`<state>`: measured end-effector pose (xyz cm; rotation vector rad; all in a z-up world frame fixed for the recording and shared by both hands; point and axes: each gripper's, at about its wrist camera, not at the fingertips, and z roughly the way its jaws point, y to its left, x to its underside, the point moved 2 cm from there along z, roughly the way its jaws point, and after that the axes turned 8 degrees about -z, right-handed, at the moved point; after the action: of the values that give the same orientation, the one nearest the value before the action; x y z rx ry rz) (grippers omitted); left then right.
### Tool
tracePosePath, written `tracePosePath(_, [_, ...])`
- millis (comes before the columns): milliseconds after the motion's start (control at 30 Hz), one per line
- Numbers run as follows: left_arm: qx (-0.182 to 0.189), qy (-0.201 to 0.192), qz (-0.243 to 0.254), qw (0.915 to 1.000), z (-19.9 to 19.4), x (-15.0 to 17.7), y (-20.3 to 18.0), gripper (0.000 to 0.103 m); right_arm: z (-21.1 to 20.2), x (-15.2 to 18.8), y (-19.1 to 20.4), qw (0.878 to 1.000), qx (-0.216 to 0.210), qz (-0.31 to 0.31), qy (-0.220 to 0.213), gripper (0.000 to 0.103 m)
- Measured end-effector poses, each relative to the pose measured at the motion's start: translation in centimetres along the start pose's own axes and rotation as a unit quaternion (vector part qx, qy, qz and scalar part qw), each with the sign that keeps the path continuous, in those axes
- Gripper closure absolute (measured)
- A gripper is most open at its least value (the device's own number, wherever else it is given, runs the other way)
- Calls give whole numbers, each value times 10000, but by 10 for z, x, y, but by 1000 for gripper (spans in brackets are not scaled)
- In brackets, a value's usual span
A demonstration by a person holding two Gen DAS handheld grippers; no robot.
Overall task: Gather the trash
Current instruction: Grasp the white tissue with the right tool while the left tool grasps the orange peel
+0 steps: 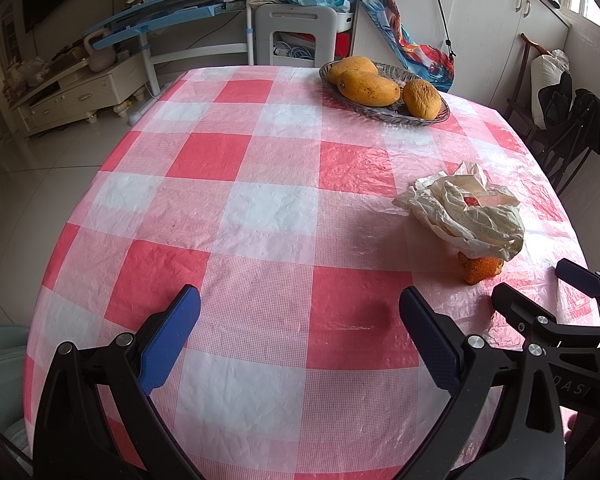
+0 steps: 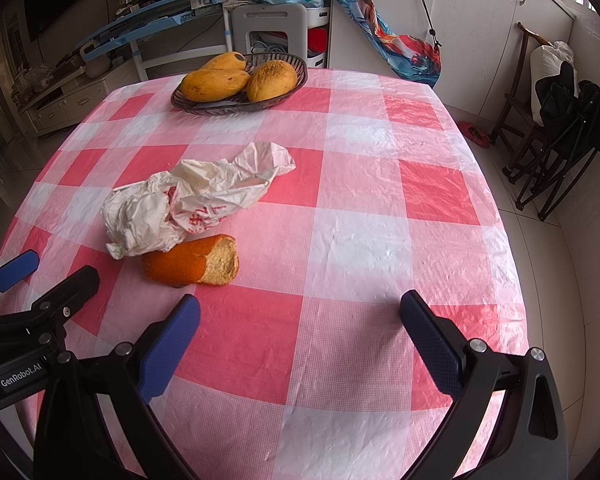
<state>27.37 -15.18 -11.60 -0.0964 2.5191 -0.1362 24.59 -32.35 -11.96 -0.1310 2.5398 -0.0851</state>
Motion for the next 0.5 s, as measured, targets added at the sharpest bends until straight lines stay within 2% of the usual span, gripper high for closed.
tracePosePath(233, [14, 11, 24, 10000, 0, 0, 0, 7, 0, 0, 0, 10000, 2, 17, 5, 7])
tracePosePath(300, [-26, 255, 365, 9990, -1, 2, -4, 7, -2, 2, 1, 10000, -2, 4, 78, 7])
tracePosePath(367, [-52, 321, 492, 9983, -6, 8, -2, 7, -4, 5, 3, 9997, -87, -86, 201, 7])
tracePosePath(500, [218, 183, 90, 9996, -37, 24, 19, 7, -18, 19, 6, 9989, -319, -81, 345, 8])
